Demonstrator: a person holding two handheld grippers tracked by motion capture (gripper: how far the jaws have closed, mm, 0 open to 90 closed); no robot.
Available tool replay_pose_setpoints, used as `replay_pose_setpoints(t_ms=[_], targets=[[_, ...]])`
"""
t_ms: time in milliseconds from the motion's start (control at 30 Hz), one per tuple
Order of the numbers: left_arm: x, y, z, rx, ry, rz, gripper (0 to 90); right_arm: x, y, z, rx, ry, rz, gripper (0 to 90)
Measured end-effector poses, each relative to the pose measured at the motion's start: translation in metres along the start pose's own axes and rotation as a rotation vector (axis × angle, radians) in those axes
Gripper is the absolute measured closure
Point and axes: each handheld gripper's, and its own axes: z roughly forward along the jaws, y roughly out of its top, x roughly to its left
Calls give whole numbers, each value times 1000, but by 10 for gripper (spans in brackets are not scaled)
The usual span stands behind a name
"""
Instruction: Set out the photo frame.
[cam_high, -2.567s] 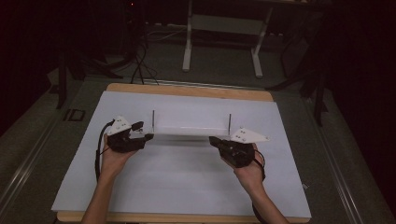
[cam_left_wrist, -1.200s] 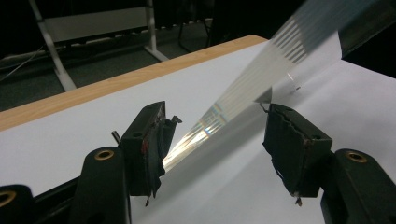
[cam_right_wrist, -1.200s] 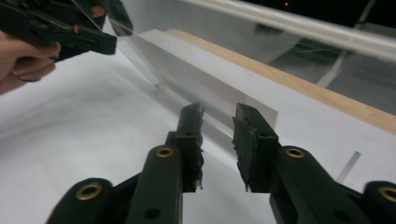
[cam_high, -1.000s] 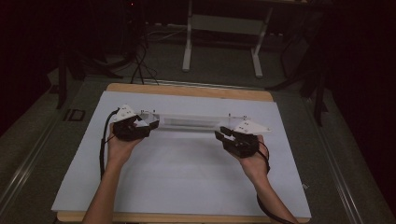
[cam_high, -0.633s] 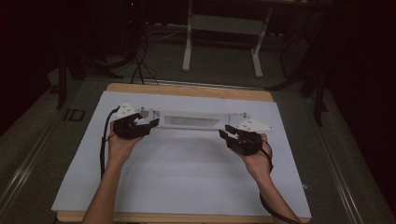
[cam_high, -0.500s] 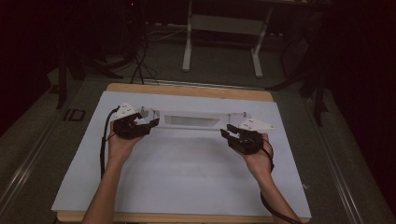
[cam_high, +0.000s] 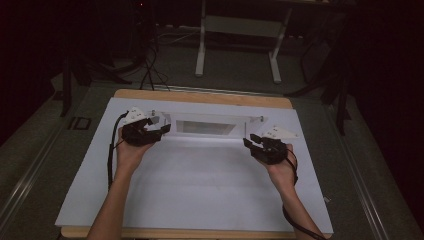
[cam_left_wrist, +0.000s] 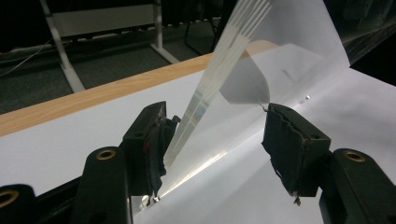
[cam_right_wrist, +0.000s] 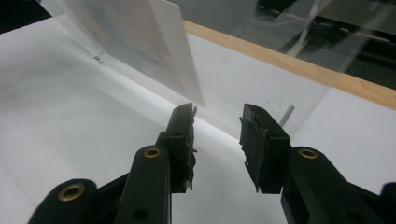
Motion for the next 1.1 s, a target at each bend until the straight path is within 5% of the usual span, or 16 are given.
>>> replay_pose_setpoints(t_ms=[600, 1100], targets=[[2, 2, 2, -3, 2, -9, 405, -25, -4, 1, -23, -52, 47, 518], [5, 2, 4, -17, -1, -20, 404, -30, 6, 27, -62, -6, -18, 372]])
